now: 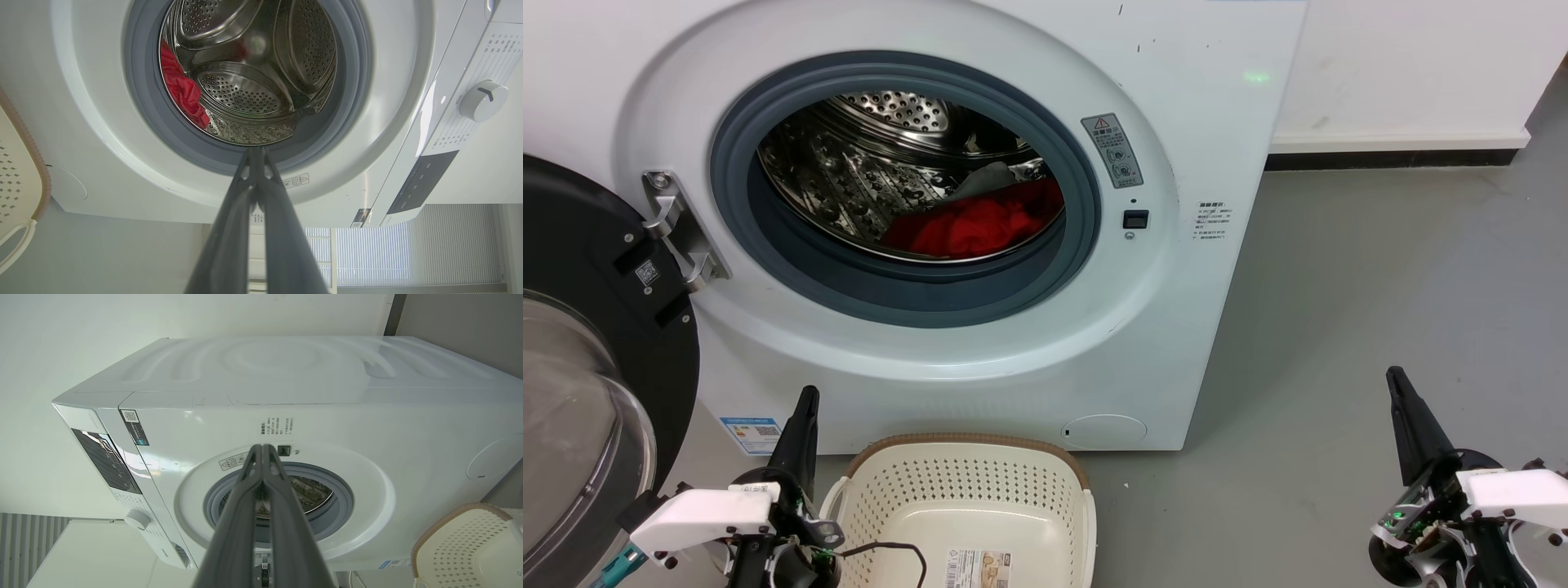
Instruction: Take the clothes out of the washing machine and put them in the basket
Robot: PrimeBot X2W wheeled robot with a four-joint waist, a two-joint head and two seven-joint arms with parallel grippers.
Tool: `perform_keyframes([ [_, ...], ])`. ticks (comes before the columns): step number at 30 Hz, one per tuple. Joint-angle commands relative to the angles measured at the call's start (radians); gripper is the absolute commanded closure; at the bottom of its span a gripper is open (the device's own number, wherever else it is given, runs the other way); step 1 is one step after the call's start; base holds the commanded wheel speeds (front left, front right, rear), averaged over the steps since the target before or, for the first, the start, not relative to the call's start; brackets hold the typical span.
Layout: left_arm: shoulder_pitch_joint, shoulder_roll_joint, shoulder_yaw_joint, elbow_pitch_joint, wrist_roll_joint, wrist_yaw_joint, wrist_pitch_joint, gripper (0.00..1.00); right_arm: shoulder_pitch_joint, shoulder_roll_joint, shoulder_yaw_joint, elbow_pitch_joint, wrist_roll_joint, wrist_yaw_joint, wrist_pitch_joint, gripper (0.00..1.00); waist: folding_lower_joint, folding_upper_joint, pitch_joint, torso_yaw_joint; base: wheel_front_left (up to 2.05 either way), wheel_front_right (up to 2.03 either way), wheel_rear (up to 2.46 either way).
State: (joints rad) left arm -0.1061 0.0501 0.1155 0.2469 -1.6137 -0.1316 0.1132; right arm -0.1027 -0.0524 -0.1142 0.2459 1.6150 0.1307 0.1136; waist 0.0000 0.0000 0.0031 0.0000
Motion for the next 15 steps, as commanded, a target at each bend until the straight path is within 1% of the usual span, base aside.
perform_keyframes([
  [1, -0.006, -0.001, 0.0, -0.002, 0.002, -0.002, 0.002, 1.0, -0.014, 0.003, 0.001, 0.002, -0.004, 0.0, 0.0, 1.0, 0.0, 0.0, 0.0, 0.0, 0.0, 0.0, 0.0],
  [15, -0.006, -0.001, 0.0, -0.002, 0.002, -0.002, 0.002, 1.0, -0.014, 0.003, 0.0, 0.002, -0.004, 0.0, 0.0, 1.0, 0.0, 0.0, 0.0, 0.0, 0.0, 0.0, 0.0],
])
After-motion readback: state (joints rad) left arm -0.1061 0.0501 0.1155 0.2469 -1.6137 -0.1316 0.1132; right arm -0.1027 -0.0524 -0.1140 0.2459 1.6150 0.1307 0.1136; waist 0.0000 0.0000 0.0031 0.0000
